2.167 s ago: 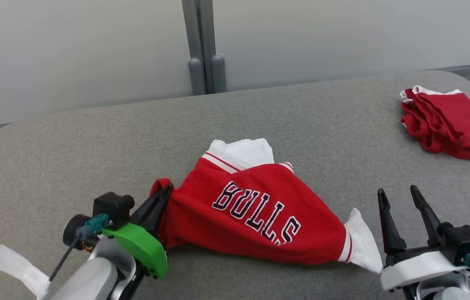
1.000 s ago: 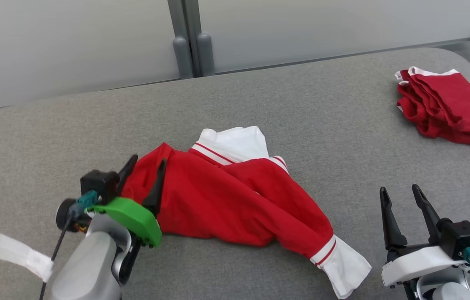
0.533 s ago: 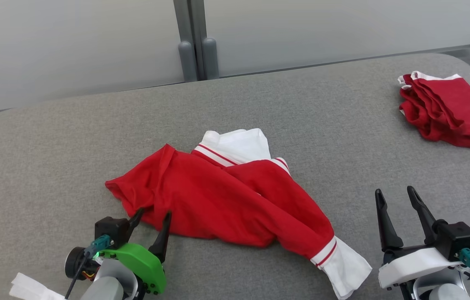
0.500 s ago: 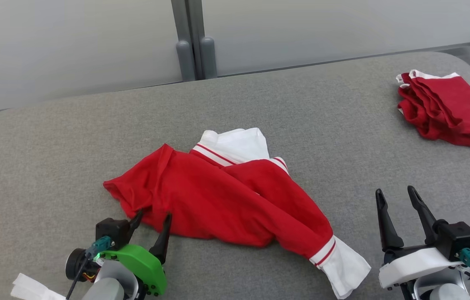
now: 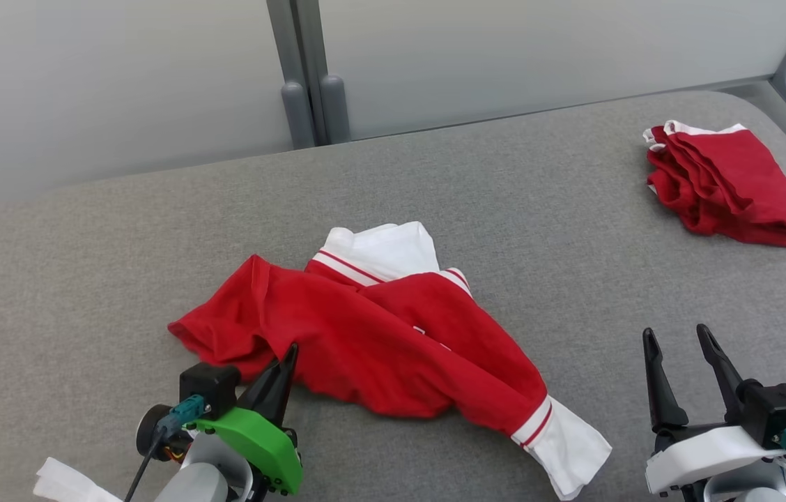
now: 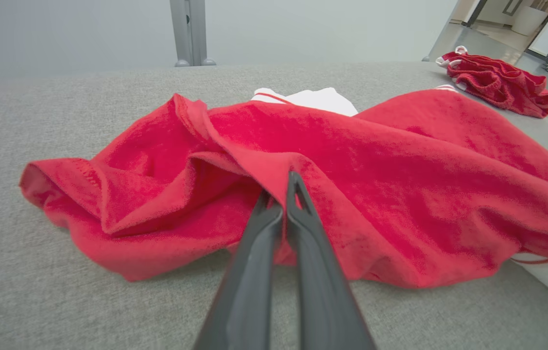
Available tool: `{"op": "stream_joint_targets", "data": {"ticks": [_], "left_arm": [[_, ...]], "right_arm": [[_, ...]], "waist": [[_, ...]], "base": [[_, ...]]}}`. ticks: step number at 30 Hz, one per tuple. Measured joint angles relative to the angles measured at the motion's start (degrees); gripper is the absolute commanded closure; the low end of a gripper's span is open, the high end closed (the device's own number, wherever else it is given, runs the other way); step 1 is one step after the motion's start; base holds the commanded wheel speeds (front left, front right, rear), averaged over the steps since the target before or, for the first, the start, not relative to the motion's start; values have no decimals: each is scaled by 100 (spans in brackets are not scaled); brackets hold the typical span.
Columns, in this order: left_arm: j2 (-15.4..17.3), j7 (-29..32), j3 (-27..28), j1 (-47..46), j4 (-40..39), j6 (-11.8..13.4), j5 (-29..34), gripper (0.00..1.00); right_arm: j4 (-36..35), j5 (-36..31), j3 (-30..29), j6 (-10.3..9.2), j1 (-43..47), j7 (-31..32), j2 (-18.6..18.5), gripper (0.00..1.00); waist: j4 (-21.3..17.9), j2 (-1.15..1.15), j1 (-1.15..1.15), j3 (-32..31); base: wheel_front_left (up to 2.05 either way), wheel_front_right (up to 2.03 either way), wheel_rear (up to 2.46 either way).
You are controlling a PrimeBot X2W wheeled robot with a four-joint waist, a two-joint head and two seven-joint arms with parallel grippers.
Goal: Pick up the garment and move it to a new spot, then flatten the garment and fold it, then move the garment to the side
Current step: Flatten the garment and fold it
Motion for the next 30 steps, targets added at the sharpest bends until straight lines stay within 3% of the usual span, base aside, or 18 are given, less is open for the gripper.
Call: {"op": "stream_joint_targets", "data": {"ticks": [8, 17, 20, 25, 26, 27, 30], "left_arm": [[447, 361, -201, 433, -1438, 31, 14, 100], [1124, 1302, -22, 1473, -3361, 683, -178, 100], [1263, 1416, 60, 1767, -3580, 850, -236, 100], [1229, 1333, 144, 1947, -3472, 925, -393, 97], [1233, 1279, 146, 1941, -3385, 929, -374, 55], [1202, 1150, 190, 1931, -3262, 937, -365, 0], [1114, 838, 263, 1780, -2710, 933, -328, 0]], "right_arm": [[-21, 37, -80, 0, 162, -1, 37, 0], [-16, 74, -181, 0, 206, -3, 100, 0], [0, 76, -159, 0, 207, -3, 113, 0], [33, 76, -134, 0, 198, -3, 124, 0], [41, 76, -135, 0, 197, -3, 124, 0], [51, 76, -146, 0, 197, -3, 125, 0], [99, 74, -156, 0, 186, -3, 125, 0]], "waist": [[333, 0, 0, -229], [742, 0, 0, -337], [783, 0, 0, -327], [735, 0, 0, -295], [725, 0, 0, -293], [715, 0, 0, -292], [705, 0, 0, -310]], "base": [[0, 0, 0], [0, 0, 0], [0, 0, 0], [0, 0, 0], [0, 0, 0], [0, 0, 0], [0, 0, 0]]}}
